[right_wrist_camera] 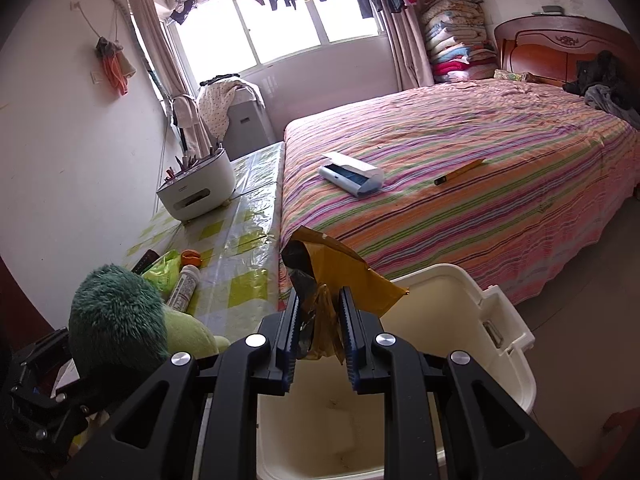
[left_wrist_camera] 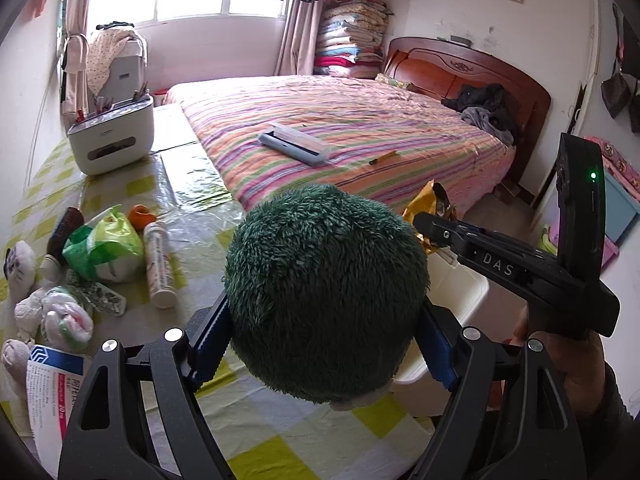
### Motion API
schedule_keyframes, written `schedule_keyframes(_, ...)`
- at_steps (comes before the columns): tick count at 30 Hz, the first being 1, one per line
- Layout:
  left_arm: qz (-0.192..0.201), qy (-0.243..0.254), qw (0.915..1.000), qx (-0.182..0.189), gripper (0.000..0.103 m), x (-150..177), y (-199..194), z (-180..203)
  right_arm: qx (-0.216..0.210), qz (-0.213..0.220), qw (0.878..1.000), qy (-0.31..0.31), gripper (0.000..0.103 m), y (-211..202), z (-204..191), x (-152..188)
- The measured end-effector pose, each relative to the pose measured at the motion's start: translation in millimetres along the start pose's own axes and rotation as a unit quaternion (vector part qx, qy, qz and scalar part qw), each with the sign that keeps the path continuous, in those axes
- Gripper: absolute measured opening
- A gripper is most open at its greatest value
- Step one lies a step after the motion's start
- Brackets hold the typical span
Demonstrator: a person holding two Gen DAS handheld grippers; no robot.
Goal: Collect trash
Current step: 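Carry the yellow wrapper to the white bin with the right tool while the left tool carries the plush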
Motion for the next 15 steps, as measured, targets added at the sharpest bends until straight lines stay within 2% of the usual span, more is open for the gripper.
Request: schedule_keyframes(15,-0.026,-0.001,0.9995,0.016,0.079,9,31,25,0.025,0.008,1.0,0.015,0.019,-7,25,-5)
Point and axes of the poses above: each gripper's, at about its wrist camera, not at the fingertips, and y roughly the way its jaws point, z to its right, x to its underside, the point moved 8 cm from there along y, roughly the way its jaws point, and after that the axes turned 14 degrees about z, right-handed, at the moved point
